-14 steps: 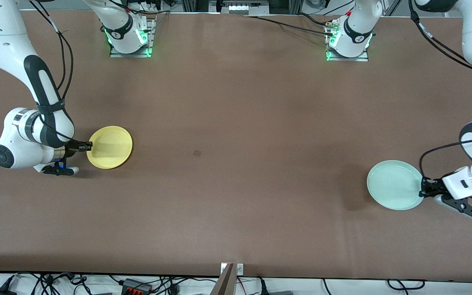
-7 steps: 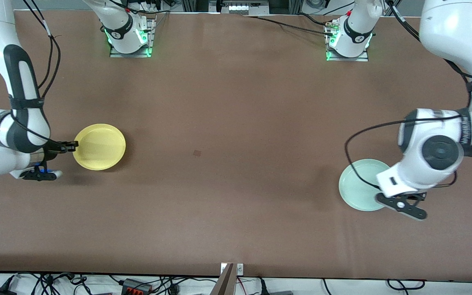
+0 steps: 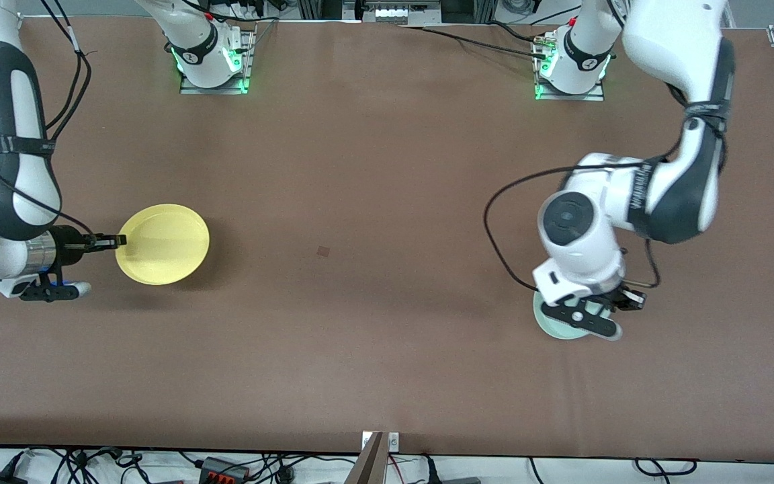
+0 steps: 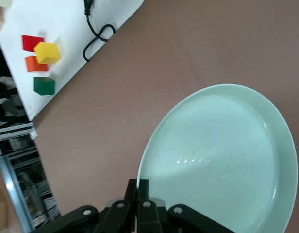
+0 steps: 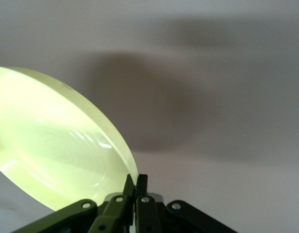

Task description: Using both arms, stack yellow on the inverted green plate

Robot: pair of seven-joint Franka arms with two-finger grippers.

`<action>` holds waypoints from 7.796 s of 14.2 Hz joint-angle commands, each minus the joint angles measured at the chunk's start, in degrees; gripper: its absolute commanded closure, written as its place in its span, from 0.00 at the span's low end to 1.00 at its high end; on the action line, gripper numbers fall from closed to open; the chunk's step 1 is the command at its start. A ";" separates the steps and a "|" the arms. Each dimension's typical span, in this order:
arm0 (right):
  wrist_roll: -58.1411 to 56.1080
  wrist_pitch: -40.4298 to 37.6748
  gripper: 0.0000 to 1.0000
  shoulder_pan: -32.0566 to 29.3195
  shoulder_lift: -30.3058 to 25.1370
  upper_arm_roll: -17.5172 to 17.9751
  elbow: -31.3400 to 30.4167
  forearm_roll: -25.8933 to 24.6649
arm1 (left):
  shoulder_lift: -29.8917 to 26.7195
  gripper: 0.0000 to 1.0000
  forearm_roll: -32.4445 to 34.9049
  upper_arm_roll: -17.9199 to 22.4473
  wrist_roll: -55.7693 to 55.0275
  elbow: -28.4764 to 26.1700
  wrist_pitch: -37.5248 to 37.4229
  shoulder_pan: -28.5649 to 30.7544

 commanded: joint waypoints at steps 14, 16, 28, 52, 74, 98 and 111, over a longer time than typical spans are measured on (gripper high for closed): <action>1.11 -2.16 1.00 5.56 1.61 -0.11 1.23 1.08 | 17.09 0.95 28.24 1.21 -42.34 -0.08 -19.43 -29.23; 0.85 -2.16 1.00 5.56 1.52 -0.11 1.23 1.26 | 17.18 0.75 27.36 1.12 -42.34 0.27 -18.82 -29.14; -0.03 -2.16 1.00 5.38 1.61 -0.11 1.23 1.35 | 14.01 0.00 -22.61 0.50 -48.41 12.22 4.53 -18.34; 43.88 23.50 1.00 37.10 16.88 1.29 14.04 18.30 | -29.21 0.00 -39.35 -0.90 3.86 -20.28 -4.94 14.79; 49.54 40.81 1.00 42.65 27.45 4.63 17.22 31.76 | -28.17 0.00 -40.58 -0.55 9.34 -14.05 -5.10 17.44; 46.90 20.79 0.00 39.50 13.32 -4.33 18.02 9.00 | -36.44 0.00 -40.94 -0.72 12.15 -18.54 -7.39 19.46; 29.70 7.51 0.00 26.48 1.80 -9.60 16.62 1.80 | -36.52 0.00 -41.02 -0.90 12.24 -18.45 -7.39 19.20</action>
